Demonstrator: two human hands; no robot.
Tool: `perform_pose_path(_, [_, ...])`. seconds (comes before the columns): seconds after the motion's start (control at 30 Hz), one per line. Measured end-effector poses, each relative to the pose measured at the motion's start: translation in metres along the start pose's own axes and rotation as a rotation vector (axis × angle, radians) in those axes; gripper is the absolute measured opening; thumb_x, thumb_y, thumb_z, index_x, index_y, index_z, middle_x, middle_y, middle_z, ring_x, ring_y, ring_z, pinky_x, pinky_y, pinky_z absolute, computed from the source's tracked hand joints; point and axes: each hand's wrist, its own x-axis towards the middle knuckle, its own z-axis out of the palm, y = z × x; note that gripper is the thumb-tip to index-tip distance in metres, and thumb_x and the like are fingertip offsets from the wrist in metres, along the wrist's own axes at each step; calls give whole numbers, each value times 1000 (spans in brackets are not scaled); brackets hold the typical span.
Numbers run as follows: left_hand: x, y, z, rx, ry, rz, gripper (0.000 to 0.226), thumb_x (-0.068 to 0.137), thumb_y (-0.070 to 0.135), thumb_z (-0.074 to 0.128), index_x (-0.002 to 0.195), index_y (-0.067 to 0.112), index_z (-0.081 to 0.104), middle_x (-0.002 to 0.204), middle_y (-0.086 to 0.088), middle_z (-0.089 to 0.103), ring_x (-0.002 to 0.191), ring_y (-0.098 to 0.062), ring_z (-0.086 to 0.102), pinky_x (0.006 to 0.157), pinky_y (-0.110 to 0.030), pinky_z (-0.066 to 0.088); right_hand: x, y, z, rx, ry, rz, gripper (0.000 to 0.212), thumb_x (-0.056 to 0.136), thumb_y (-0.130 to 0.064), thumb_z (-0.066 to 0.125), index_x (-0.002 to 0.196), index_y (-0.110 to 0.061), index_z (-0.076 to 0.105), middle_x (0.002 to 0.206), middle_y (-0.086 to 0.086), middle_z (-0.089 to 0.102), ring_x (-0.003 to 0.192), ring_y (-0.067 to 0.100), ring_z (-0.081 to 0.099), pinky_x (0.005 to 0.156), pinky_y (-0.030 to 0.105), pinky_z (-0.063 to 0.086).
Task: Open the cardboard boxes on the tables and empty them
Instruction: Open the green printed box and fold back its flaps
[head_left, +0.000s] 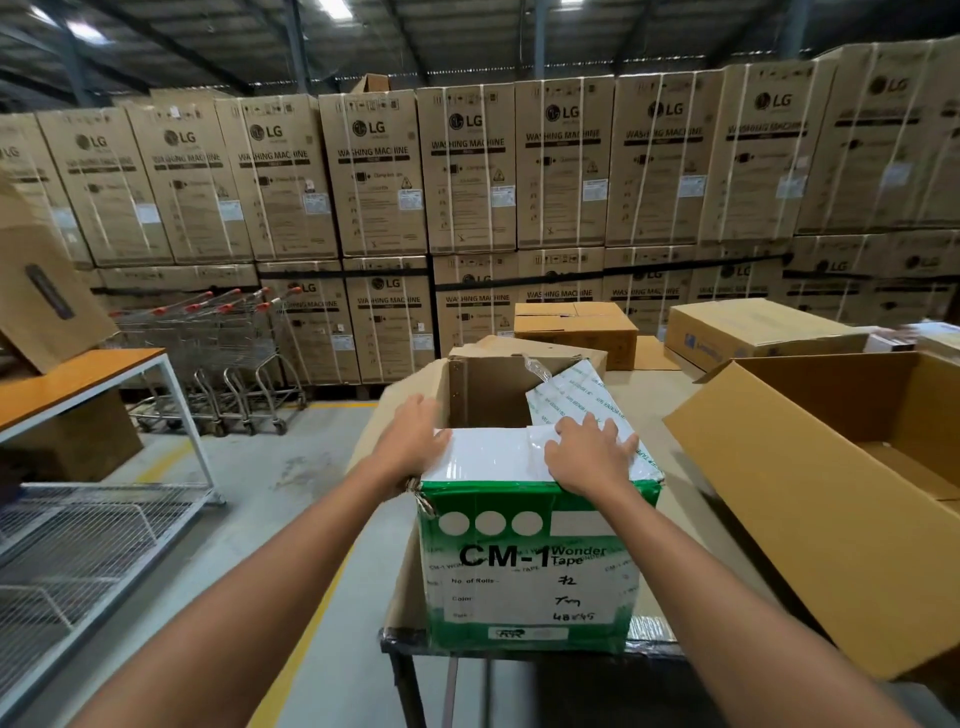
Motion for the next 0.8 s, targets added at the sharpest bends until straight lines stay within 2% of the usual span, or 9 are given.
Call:
perform_pose_path(0.03, [3, 3, 2, 10, -11, 46, 40, 99, 34, 54, 131, 11, 56, 134, -7, 52, 128, -28, 46, 105, -43, 42, 0, 0, 0, -2, 1, -1, 47, 99, -46, 37, 142, -31, 47, 156, 8, 37, 145, 34, 25, 116, 65, 10])
perform_pose_path(0.1, [8, 12, 4, 83, -118, 82, 39, 102, 44, 46, 119, 14, 62, 129, -8, 60, 126, -29, 48, 103, -46, 42, 2, 0, 2, -1, 8, -2, 47, 99, -47, 37, 142, -30, 47, 156, 8, 37, 145, 34, 25, 116, 65, 10])
perform_pose_path(0.17, [11, 20, 10, 132, -231, 19, 43, 103, 50, 35, 106, 17, 64, 122, -11, 64, 130, -32, 41, 105, -52, 37, 2, 1, 3, 3, 13, -4, 47, 99, -47, 37, 142, -30, 47, 157, 7, 35, 146, 34, 23, 117, 65, 10])
perform_pose_path(0.23, [14, 21, 18, 119, -232, -10, 50, 104, 52, 31, 95, 16, 64, 110, -10, 66, 131, -33, 37, 106, -54, 35, 1, 0, 3, 9, 18, -12, 49, 99, -48, 39, 144, -29, 44, 160, 7, 32, 148, 34, 20, 117, 66, 8])
perform_pose_path(0.33, [17, 11, 23, 16, -125, -14, 49, 104, 47, 32, 87, 16, 67, 93, -5, 66, 116, -32, 48, 100, -50, 40, -2, -2, 1, 27, 32, -29, 56, 100, -52, 38, 151, -30, 34, 165, 7, 20, 152, 34, 10, 117, 68, 6])
perform_pose_path(0.43, [14, 13, 17, -106, 23, 27, 30, 102, 36, 41, 99, 19, 65, 102, -3, 64, 113, -28, 45, 96, -45, 41, -1, 0, 1, 51, 64, -66, 59, 101, -55, 32, 155, -31, 26, 168, 7, 12, 154, 32, 0, 117, 69, 3])
perform_pose_path(0.57, [7, 21, 5, -246, 182, 91, 24, 98, 31, 55, 113, 15, 65, 110, -3, 61, 108, -21, 51, 89, -35, 41, -2, -2, -4, 32, 111, -124, 57, 103, -53, 28, 156, -31, 26, 168, 9, 9, 155, 31, -5, 118, 68, -1])
perform_pose_path(0.7, [-2, 30, -15, -529, 349, 55, 20, 90, 24, 69, 109, 17, 65, 104, 5, 63, 99, -12, 58, 77, -25, 44, -5, 2, -16, 30, 196, -77, 67, 97, -64, 34, 155, -32, 23, 168, 11, 6, 153, 37, -1, 113, 73, 5])
perform_pose_path(0.8, [-10, 39, -35, -777, 437, 2, 29, 89, 21, 72, 116, 19, 61, 103, 3, 64, 98, -12, 61, 76, -24, 50, -6, 8, -37, 210, 283, -11, 87, 88, -72, 48, 156, -25, 20, 165, 14, 10, 148, 40, 19, 110, 62, 30])
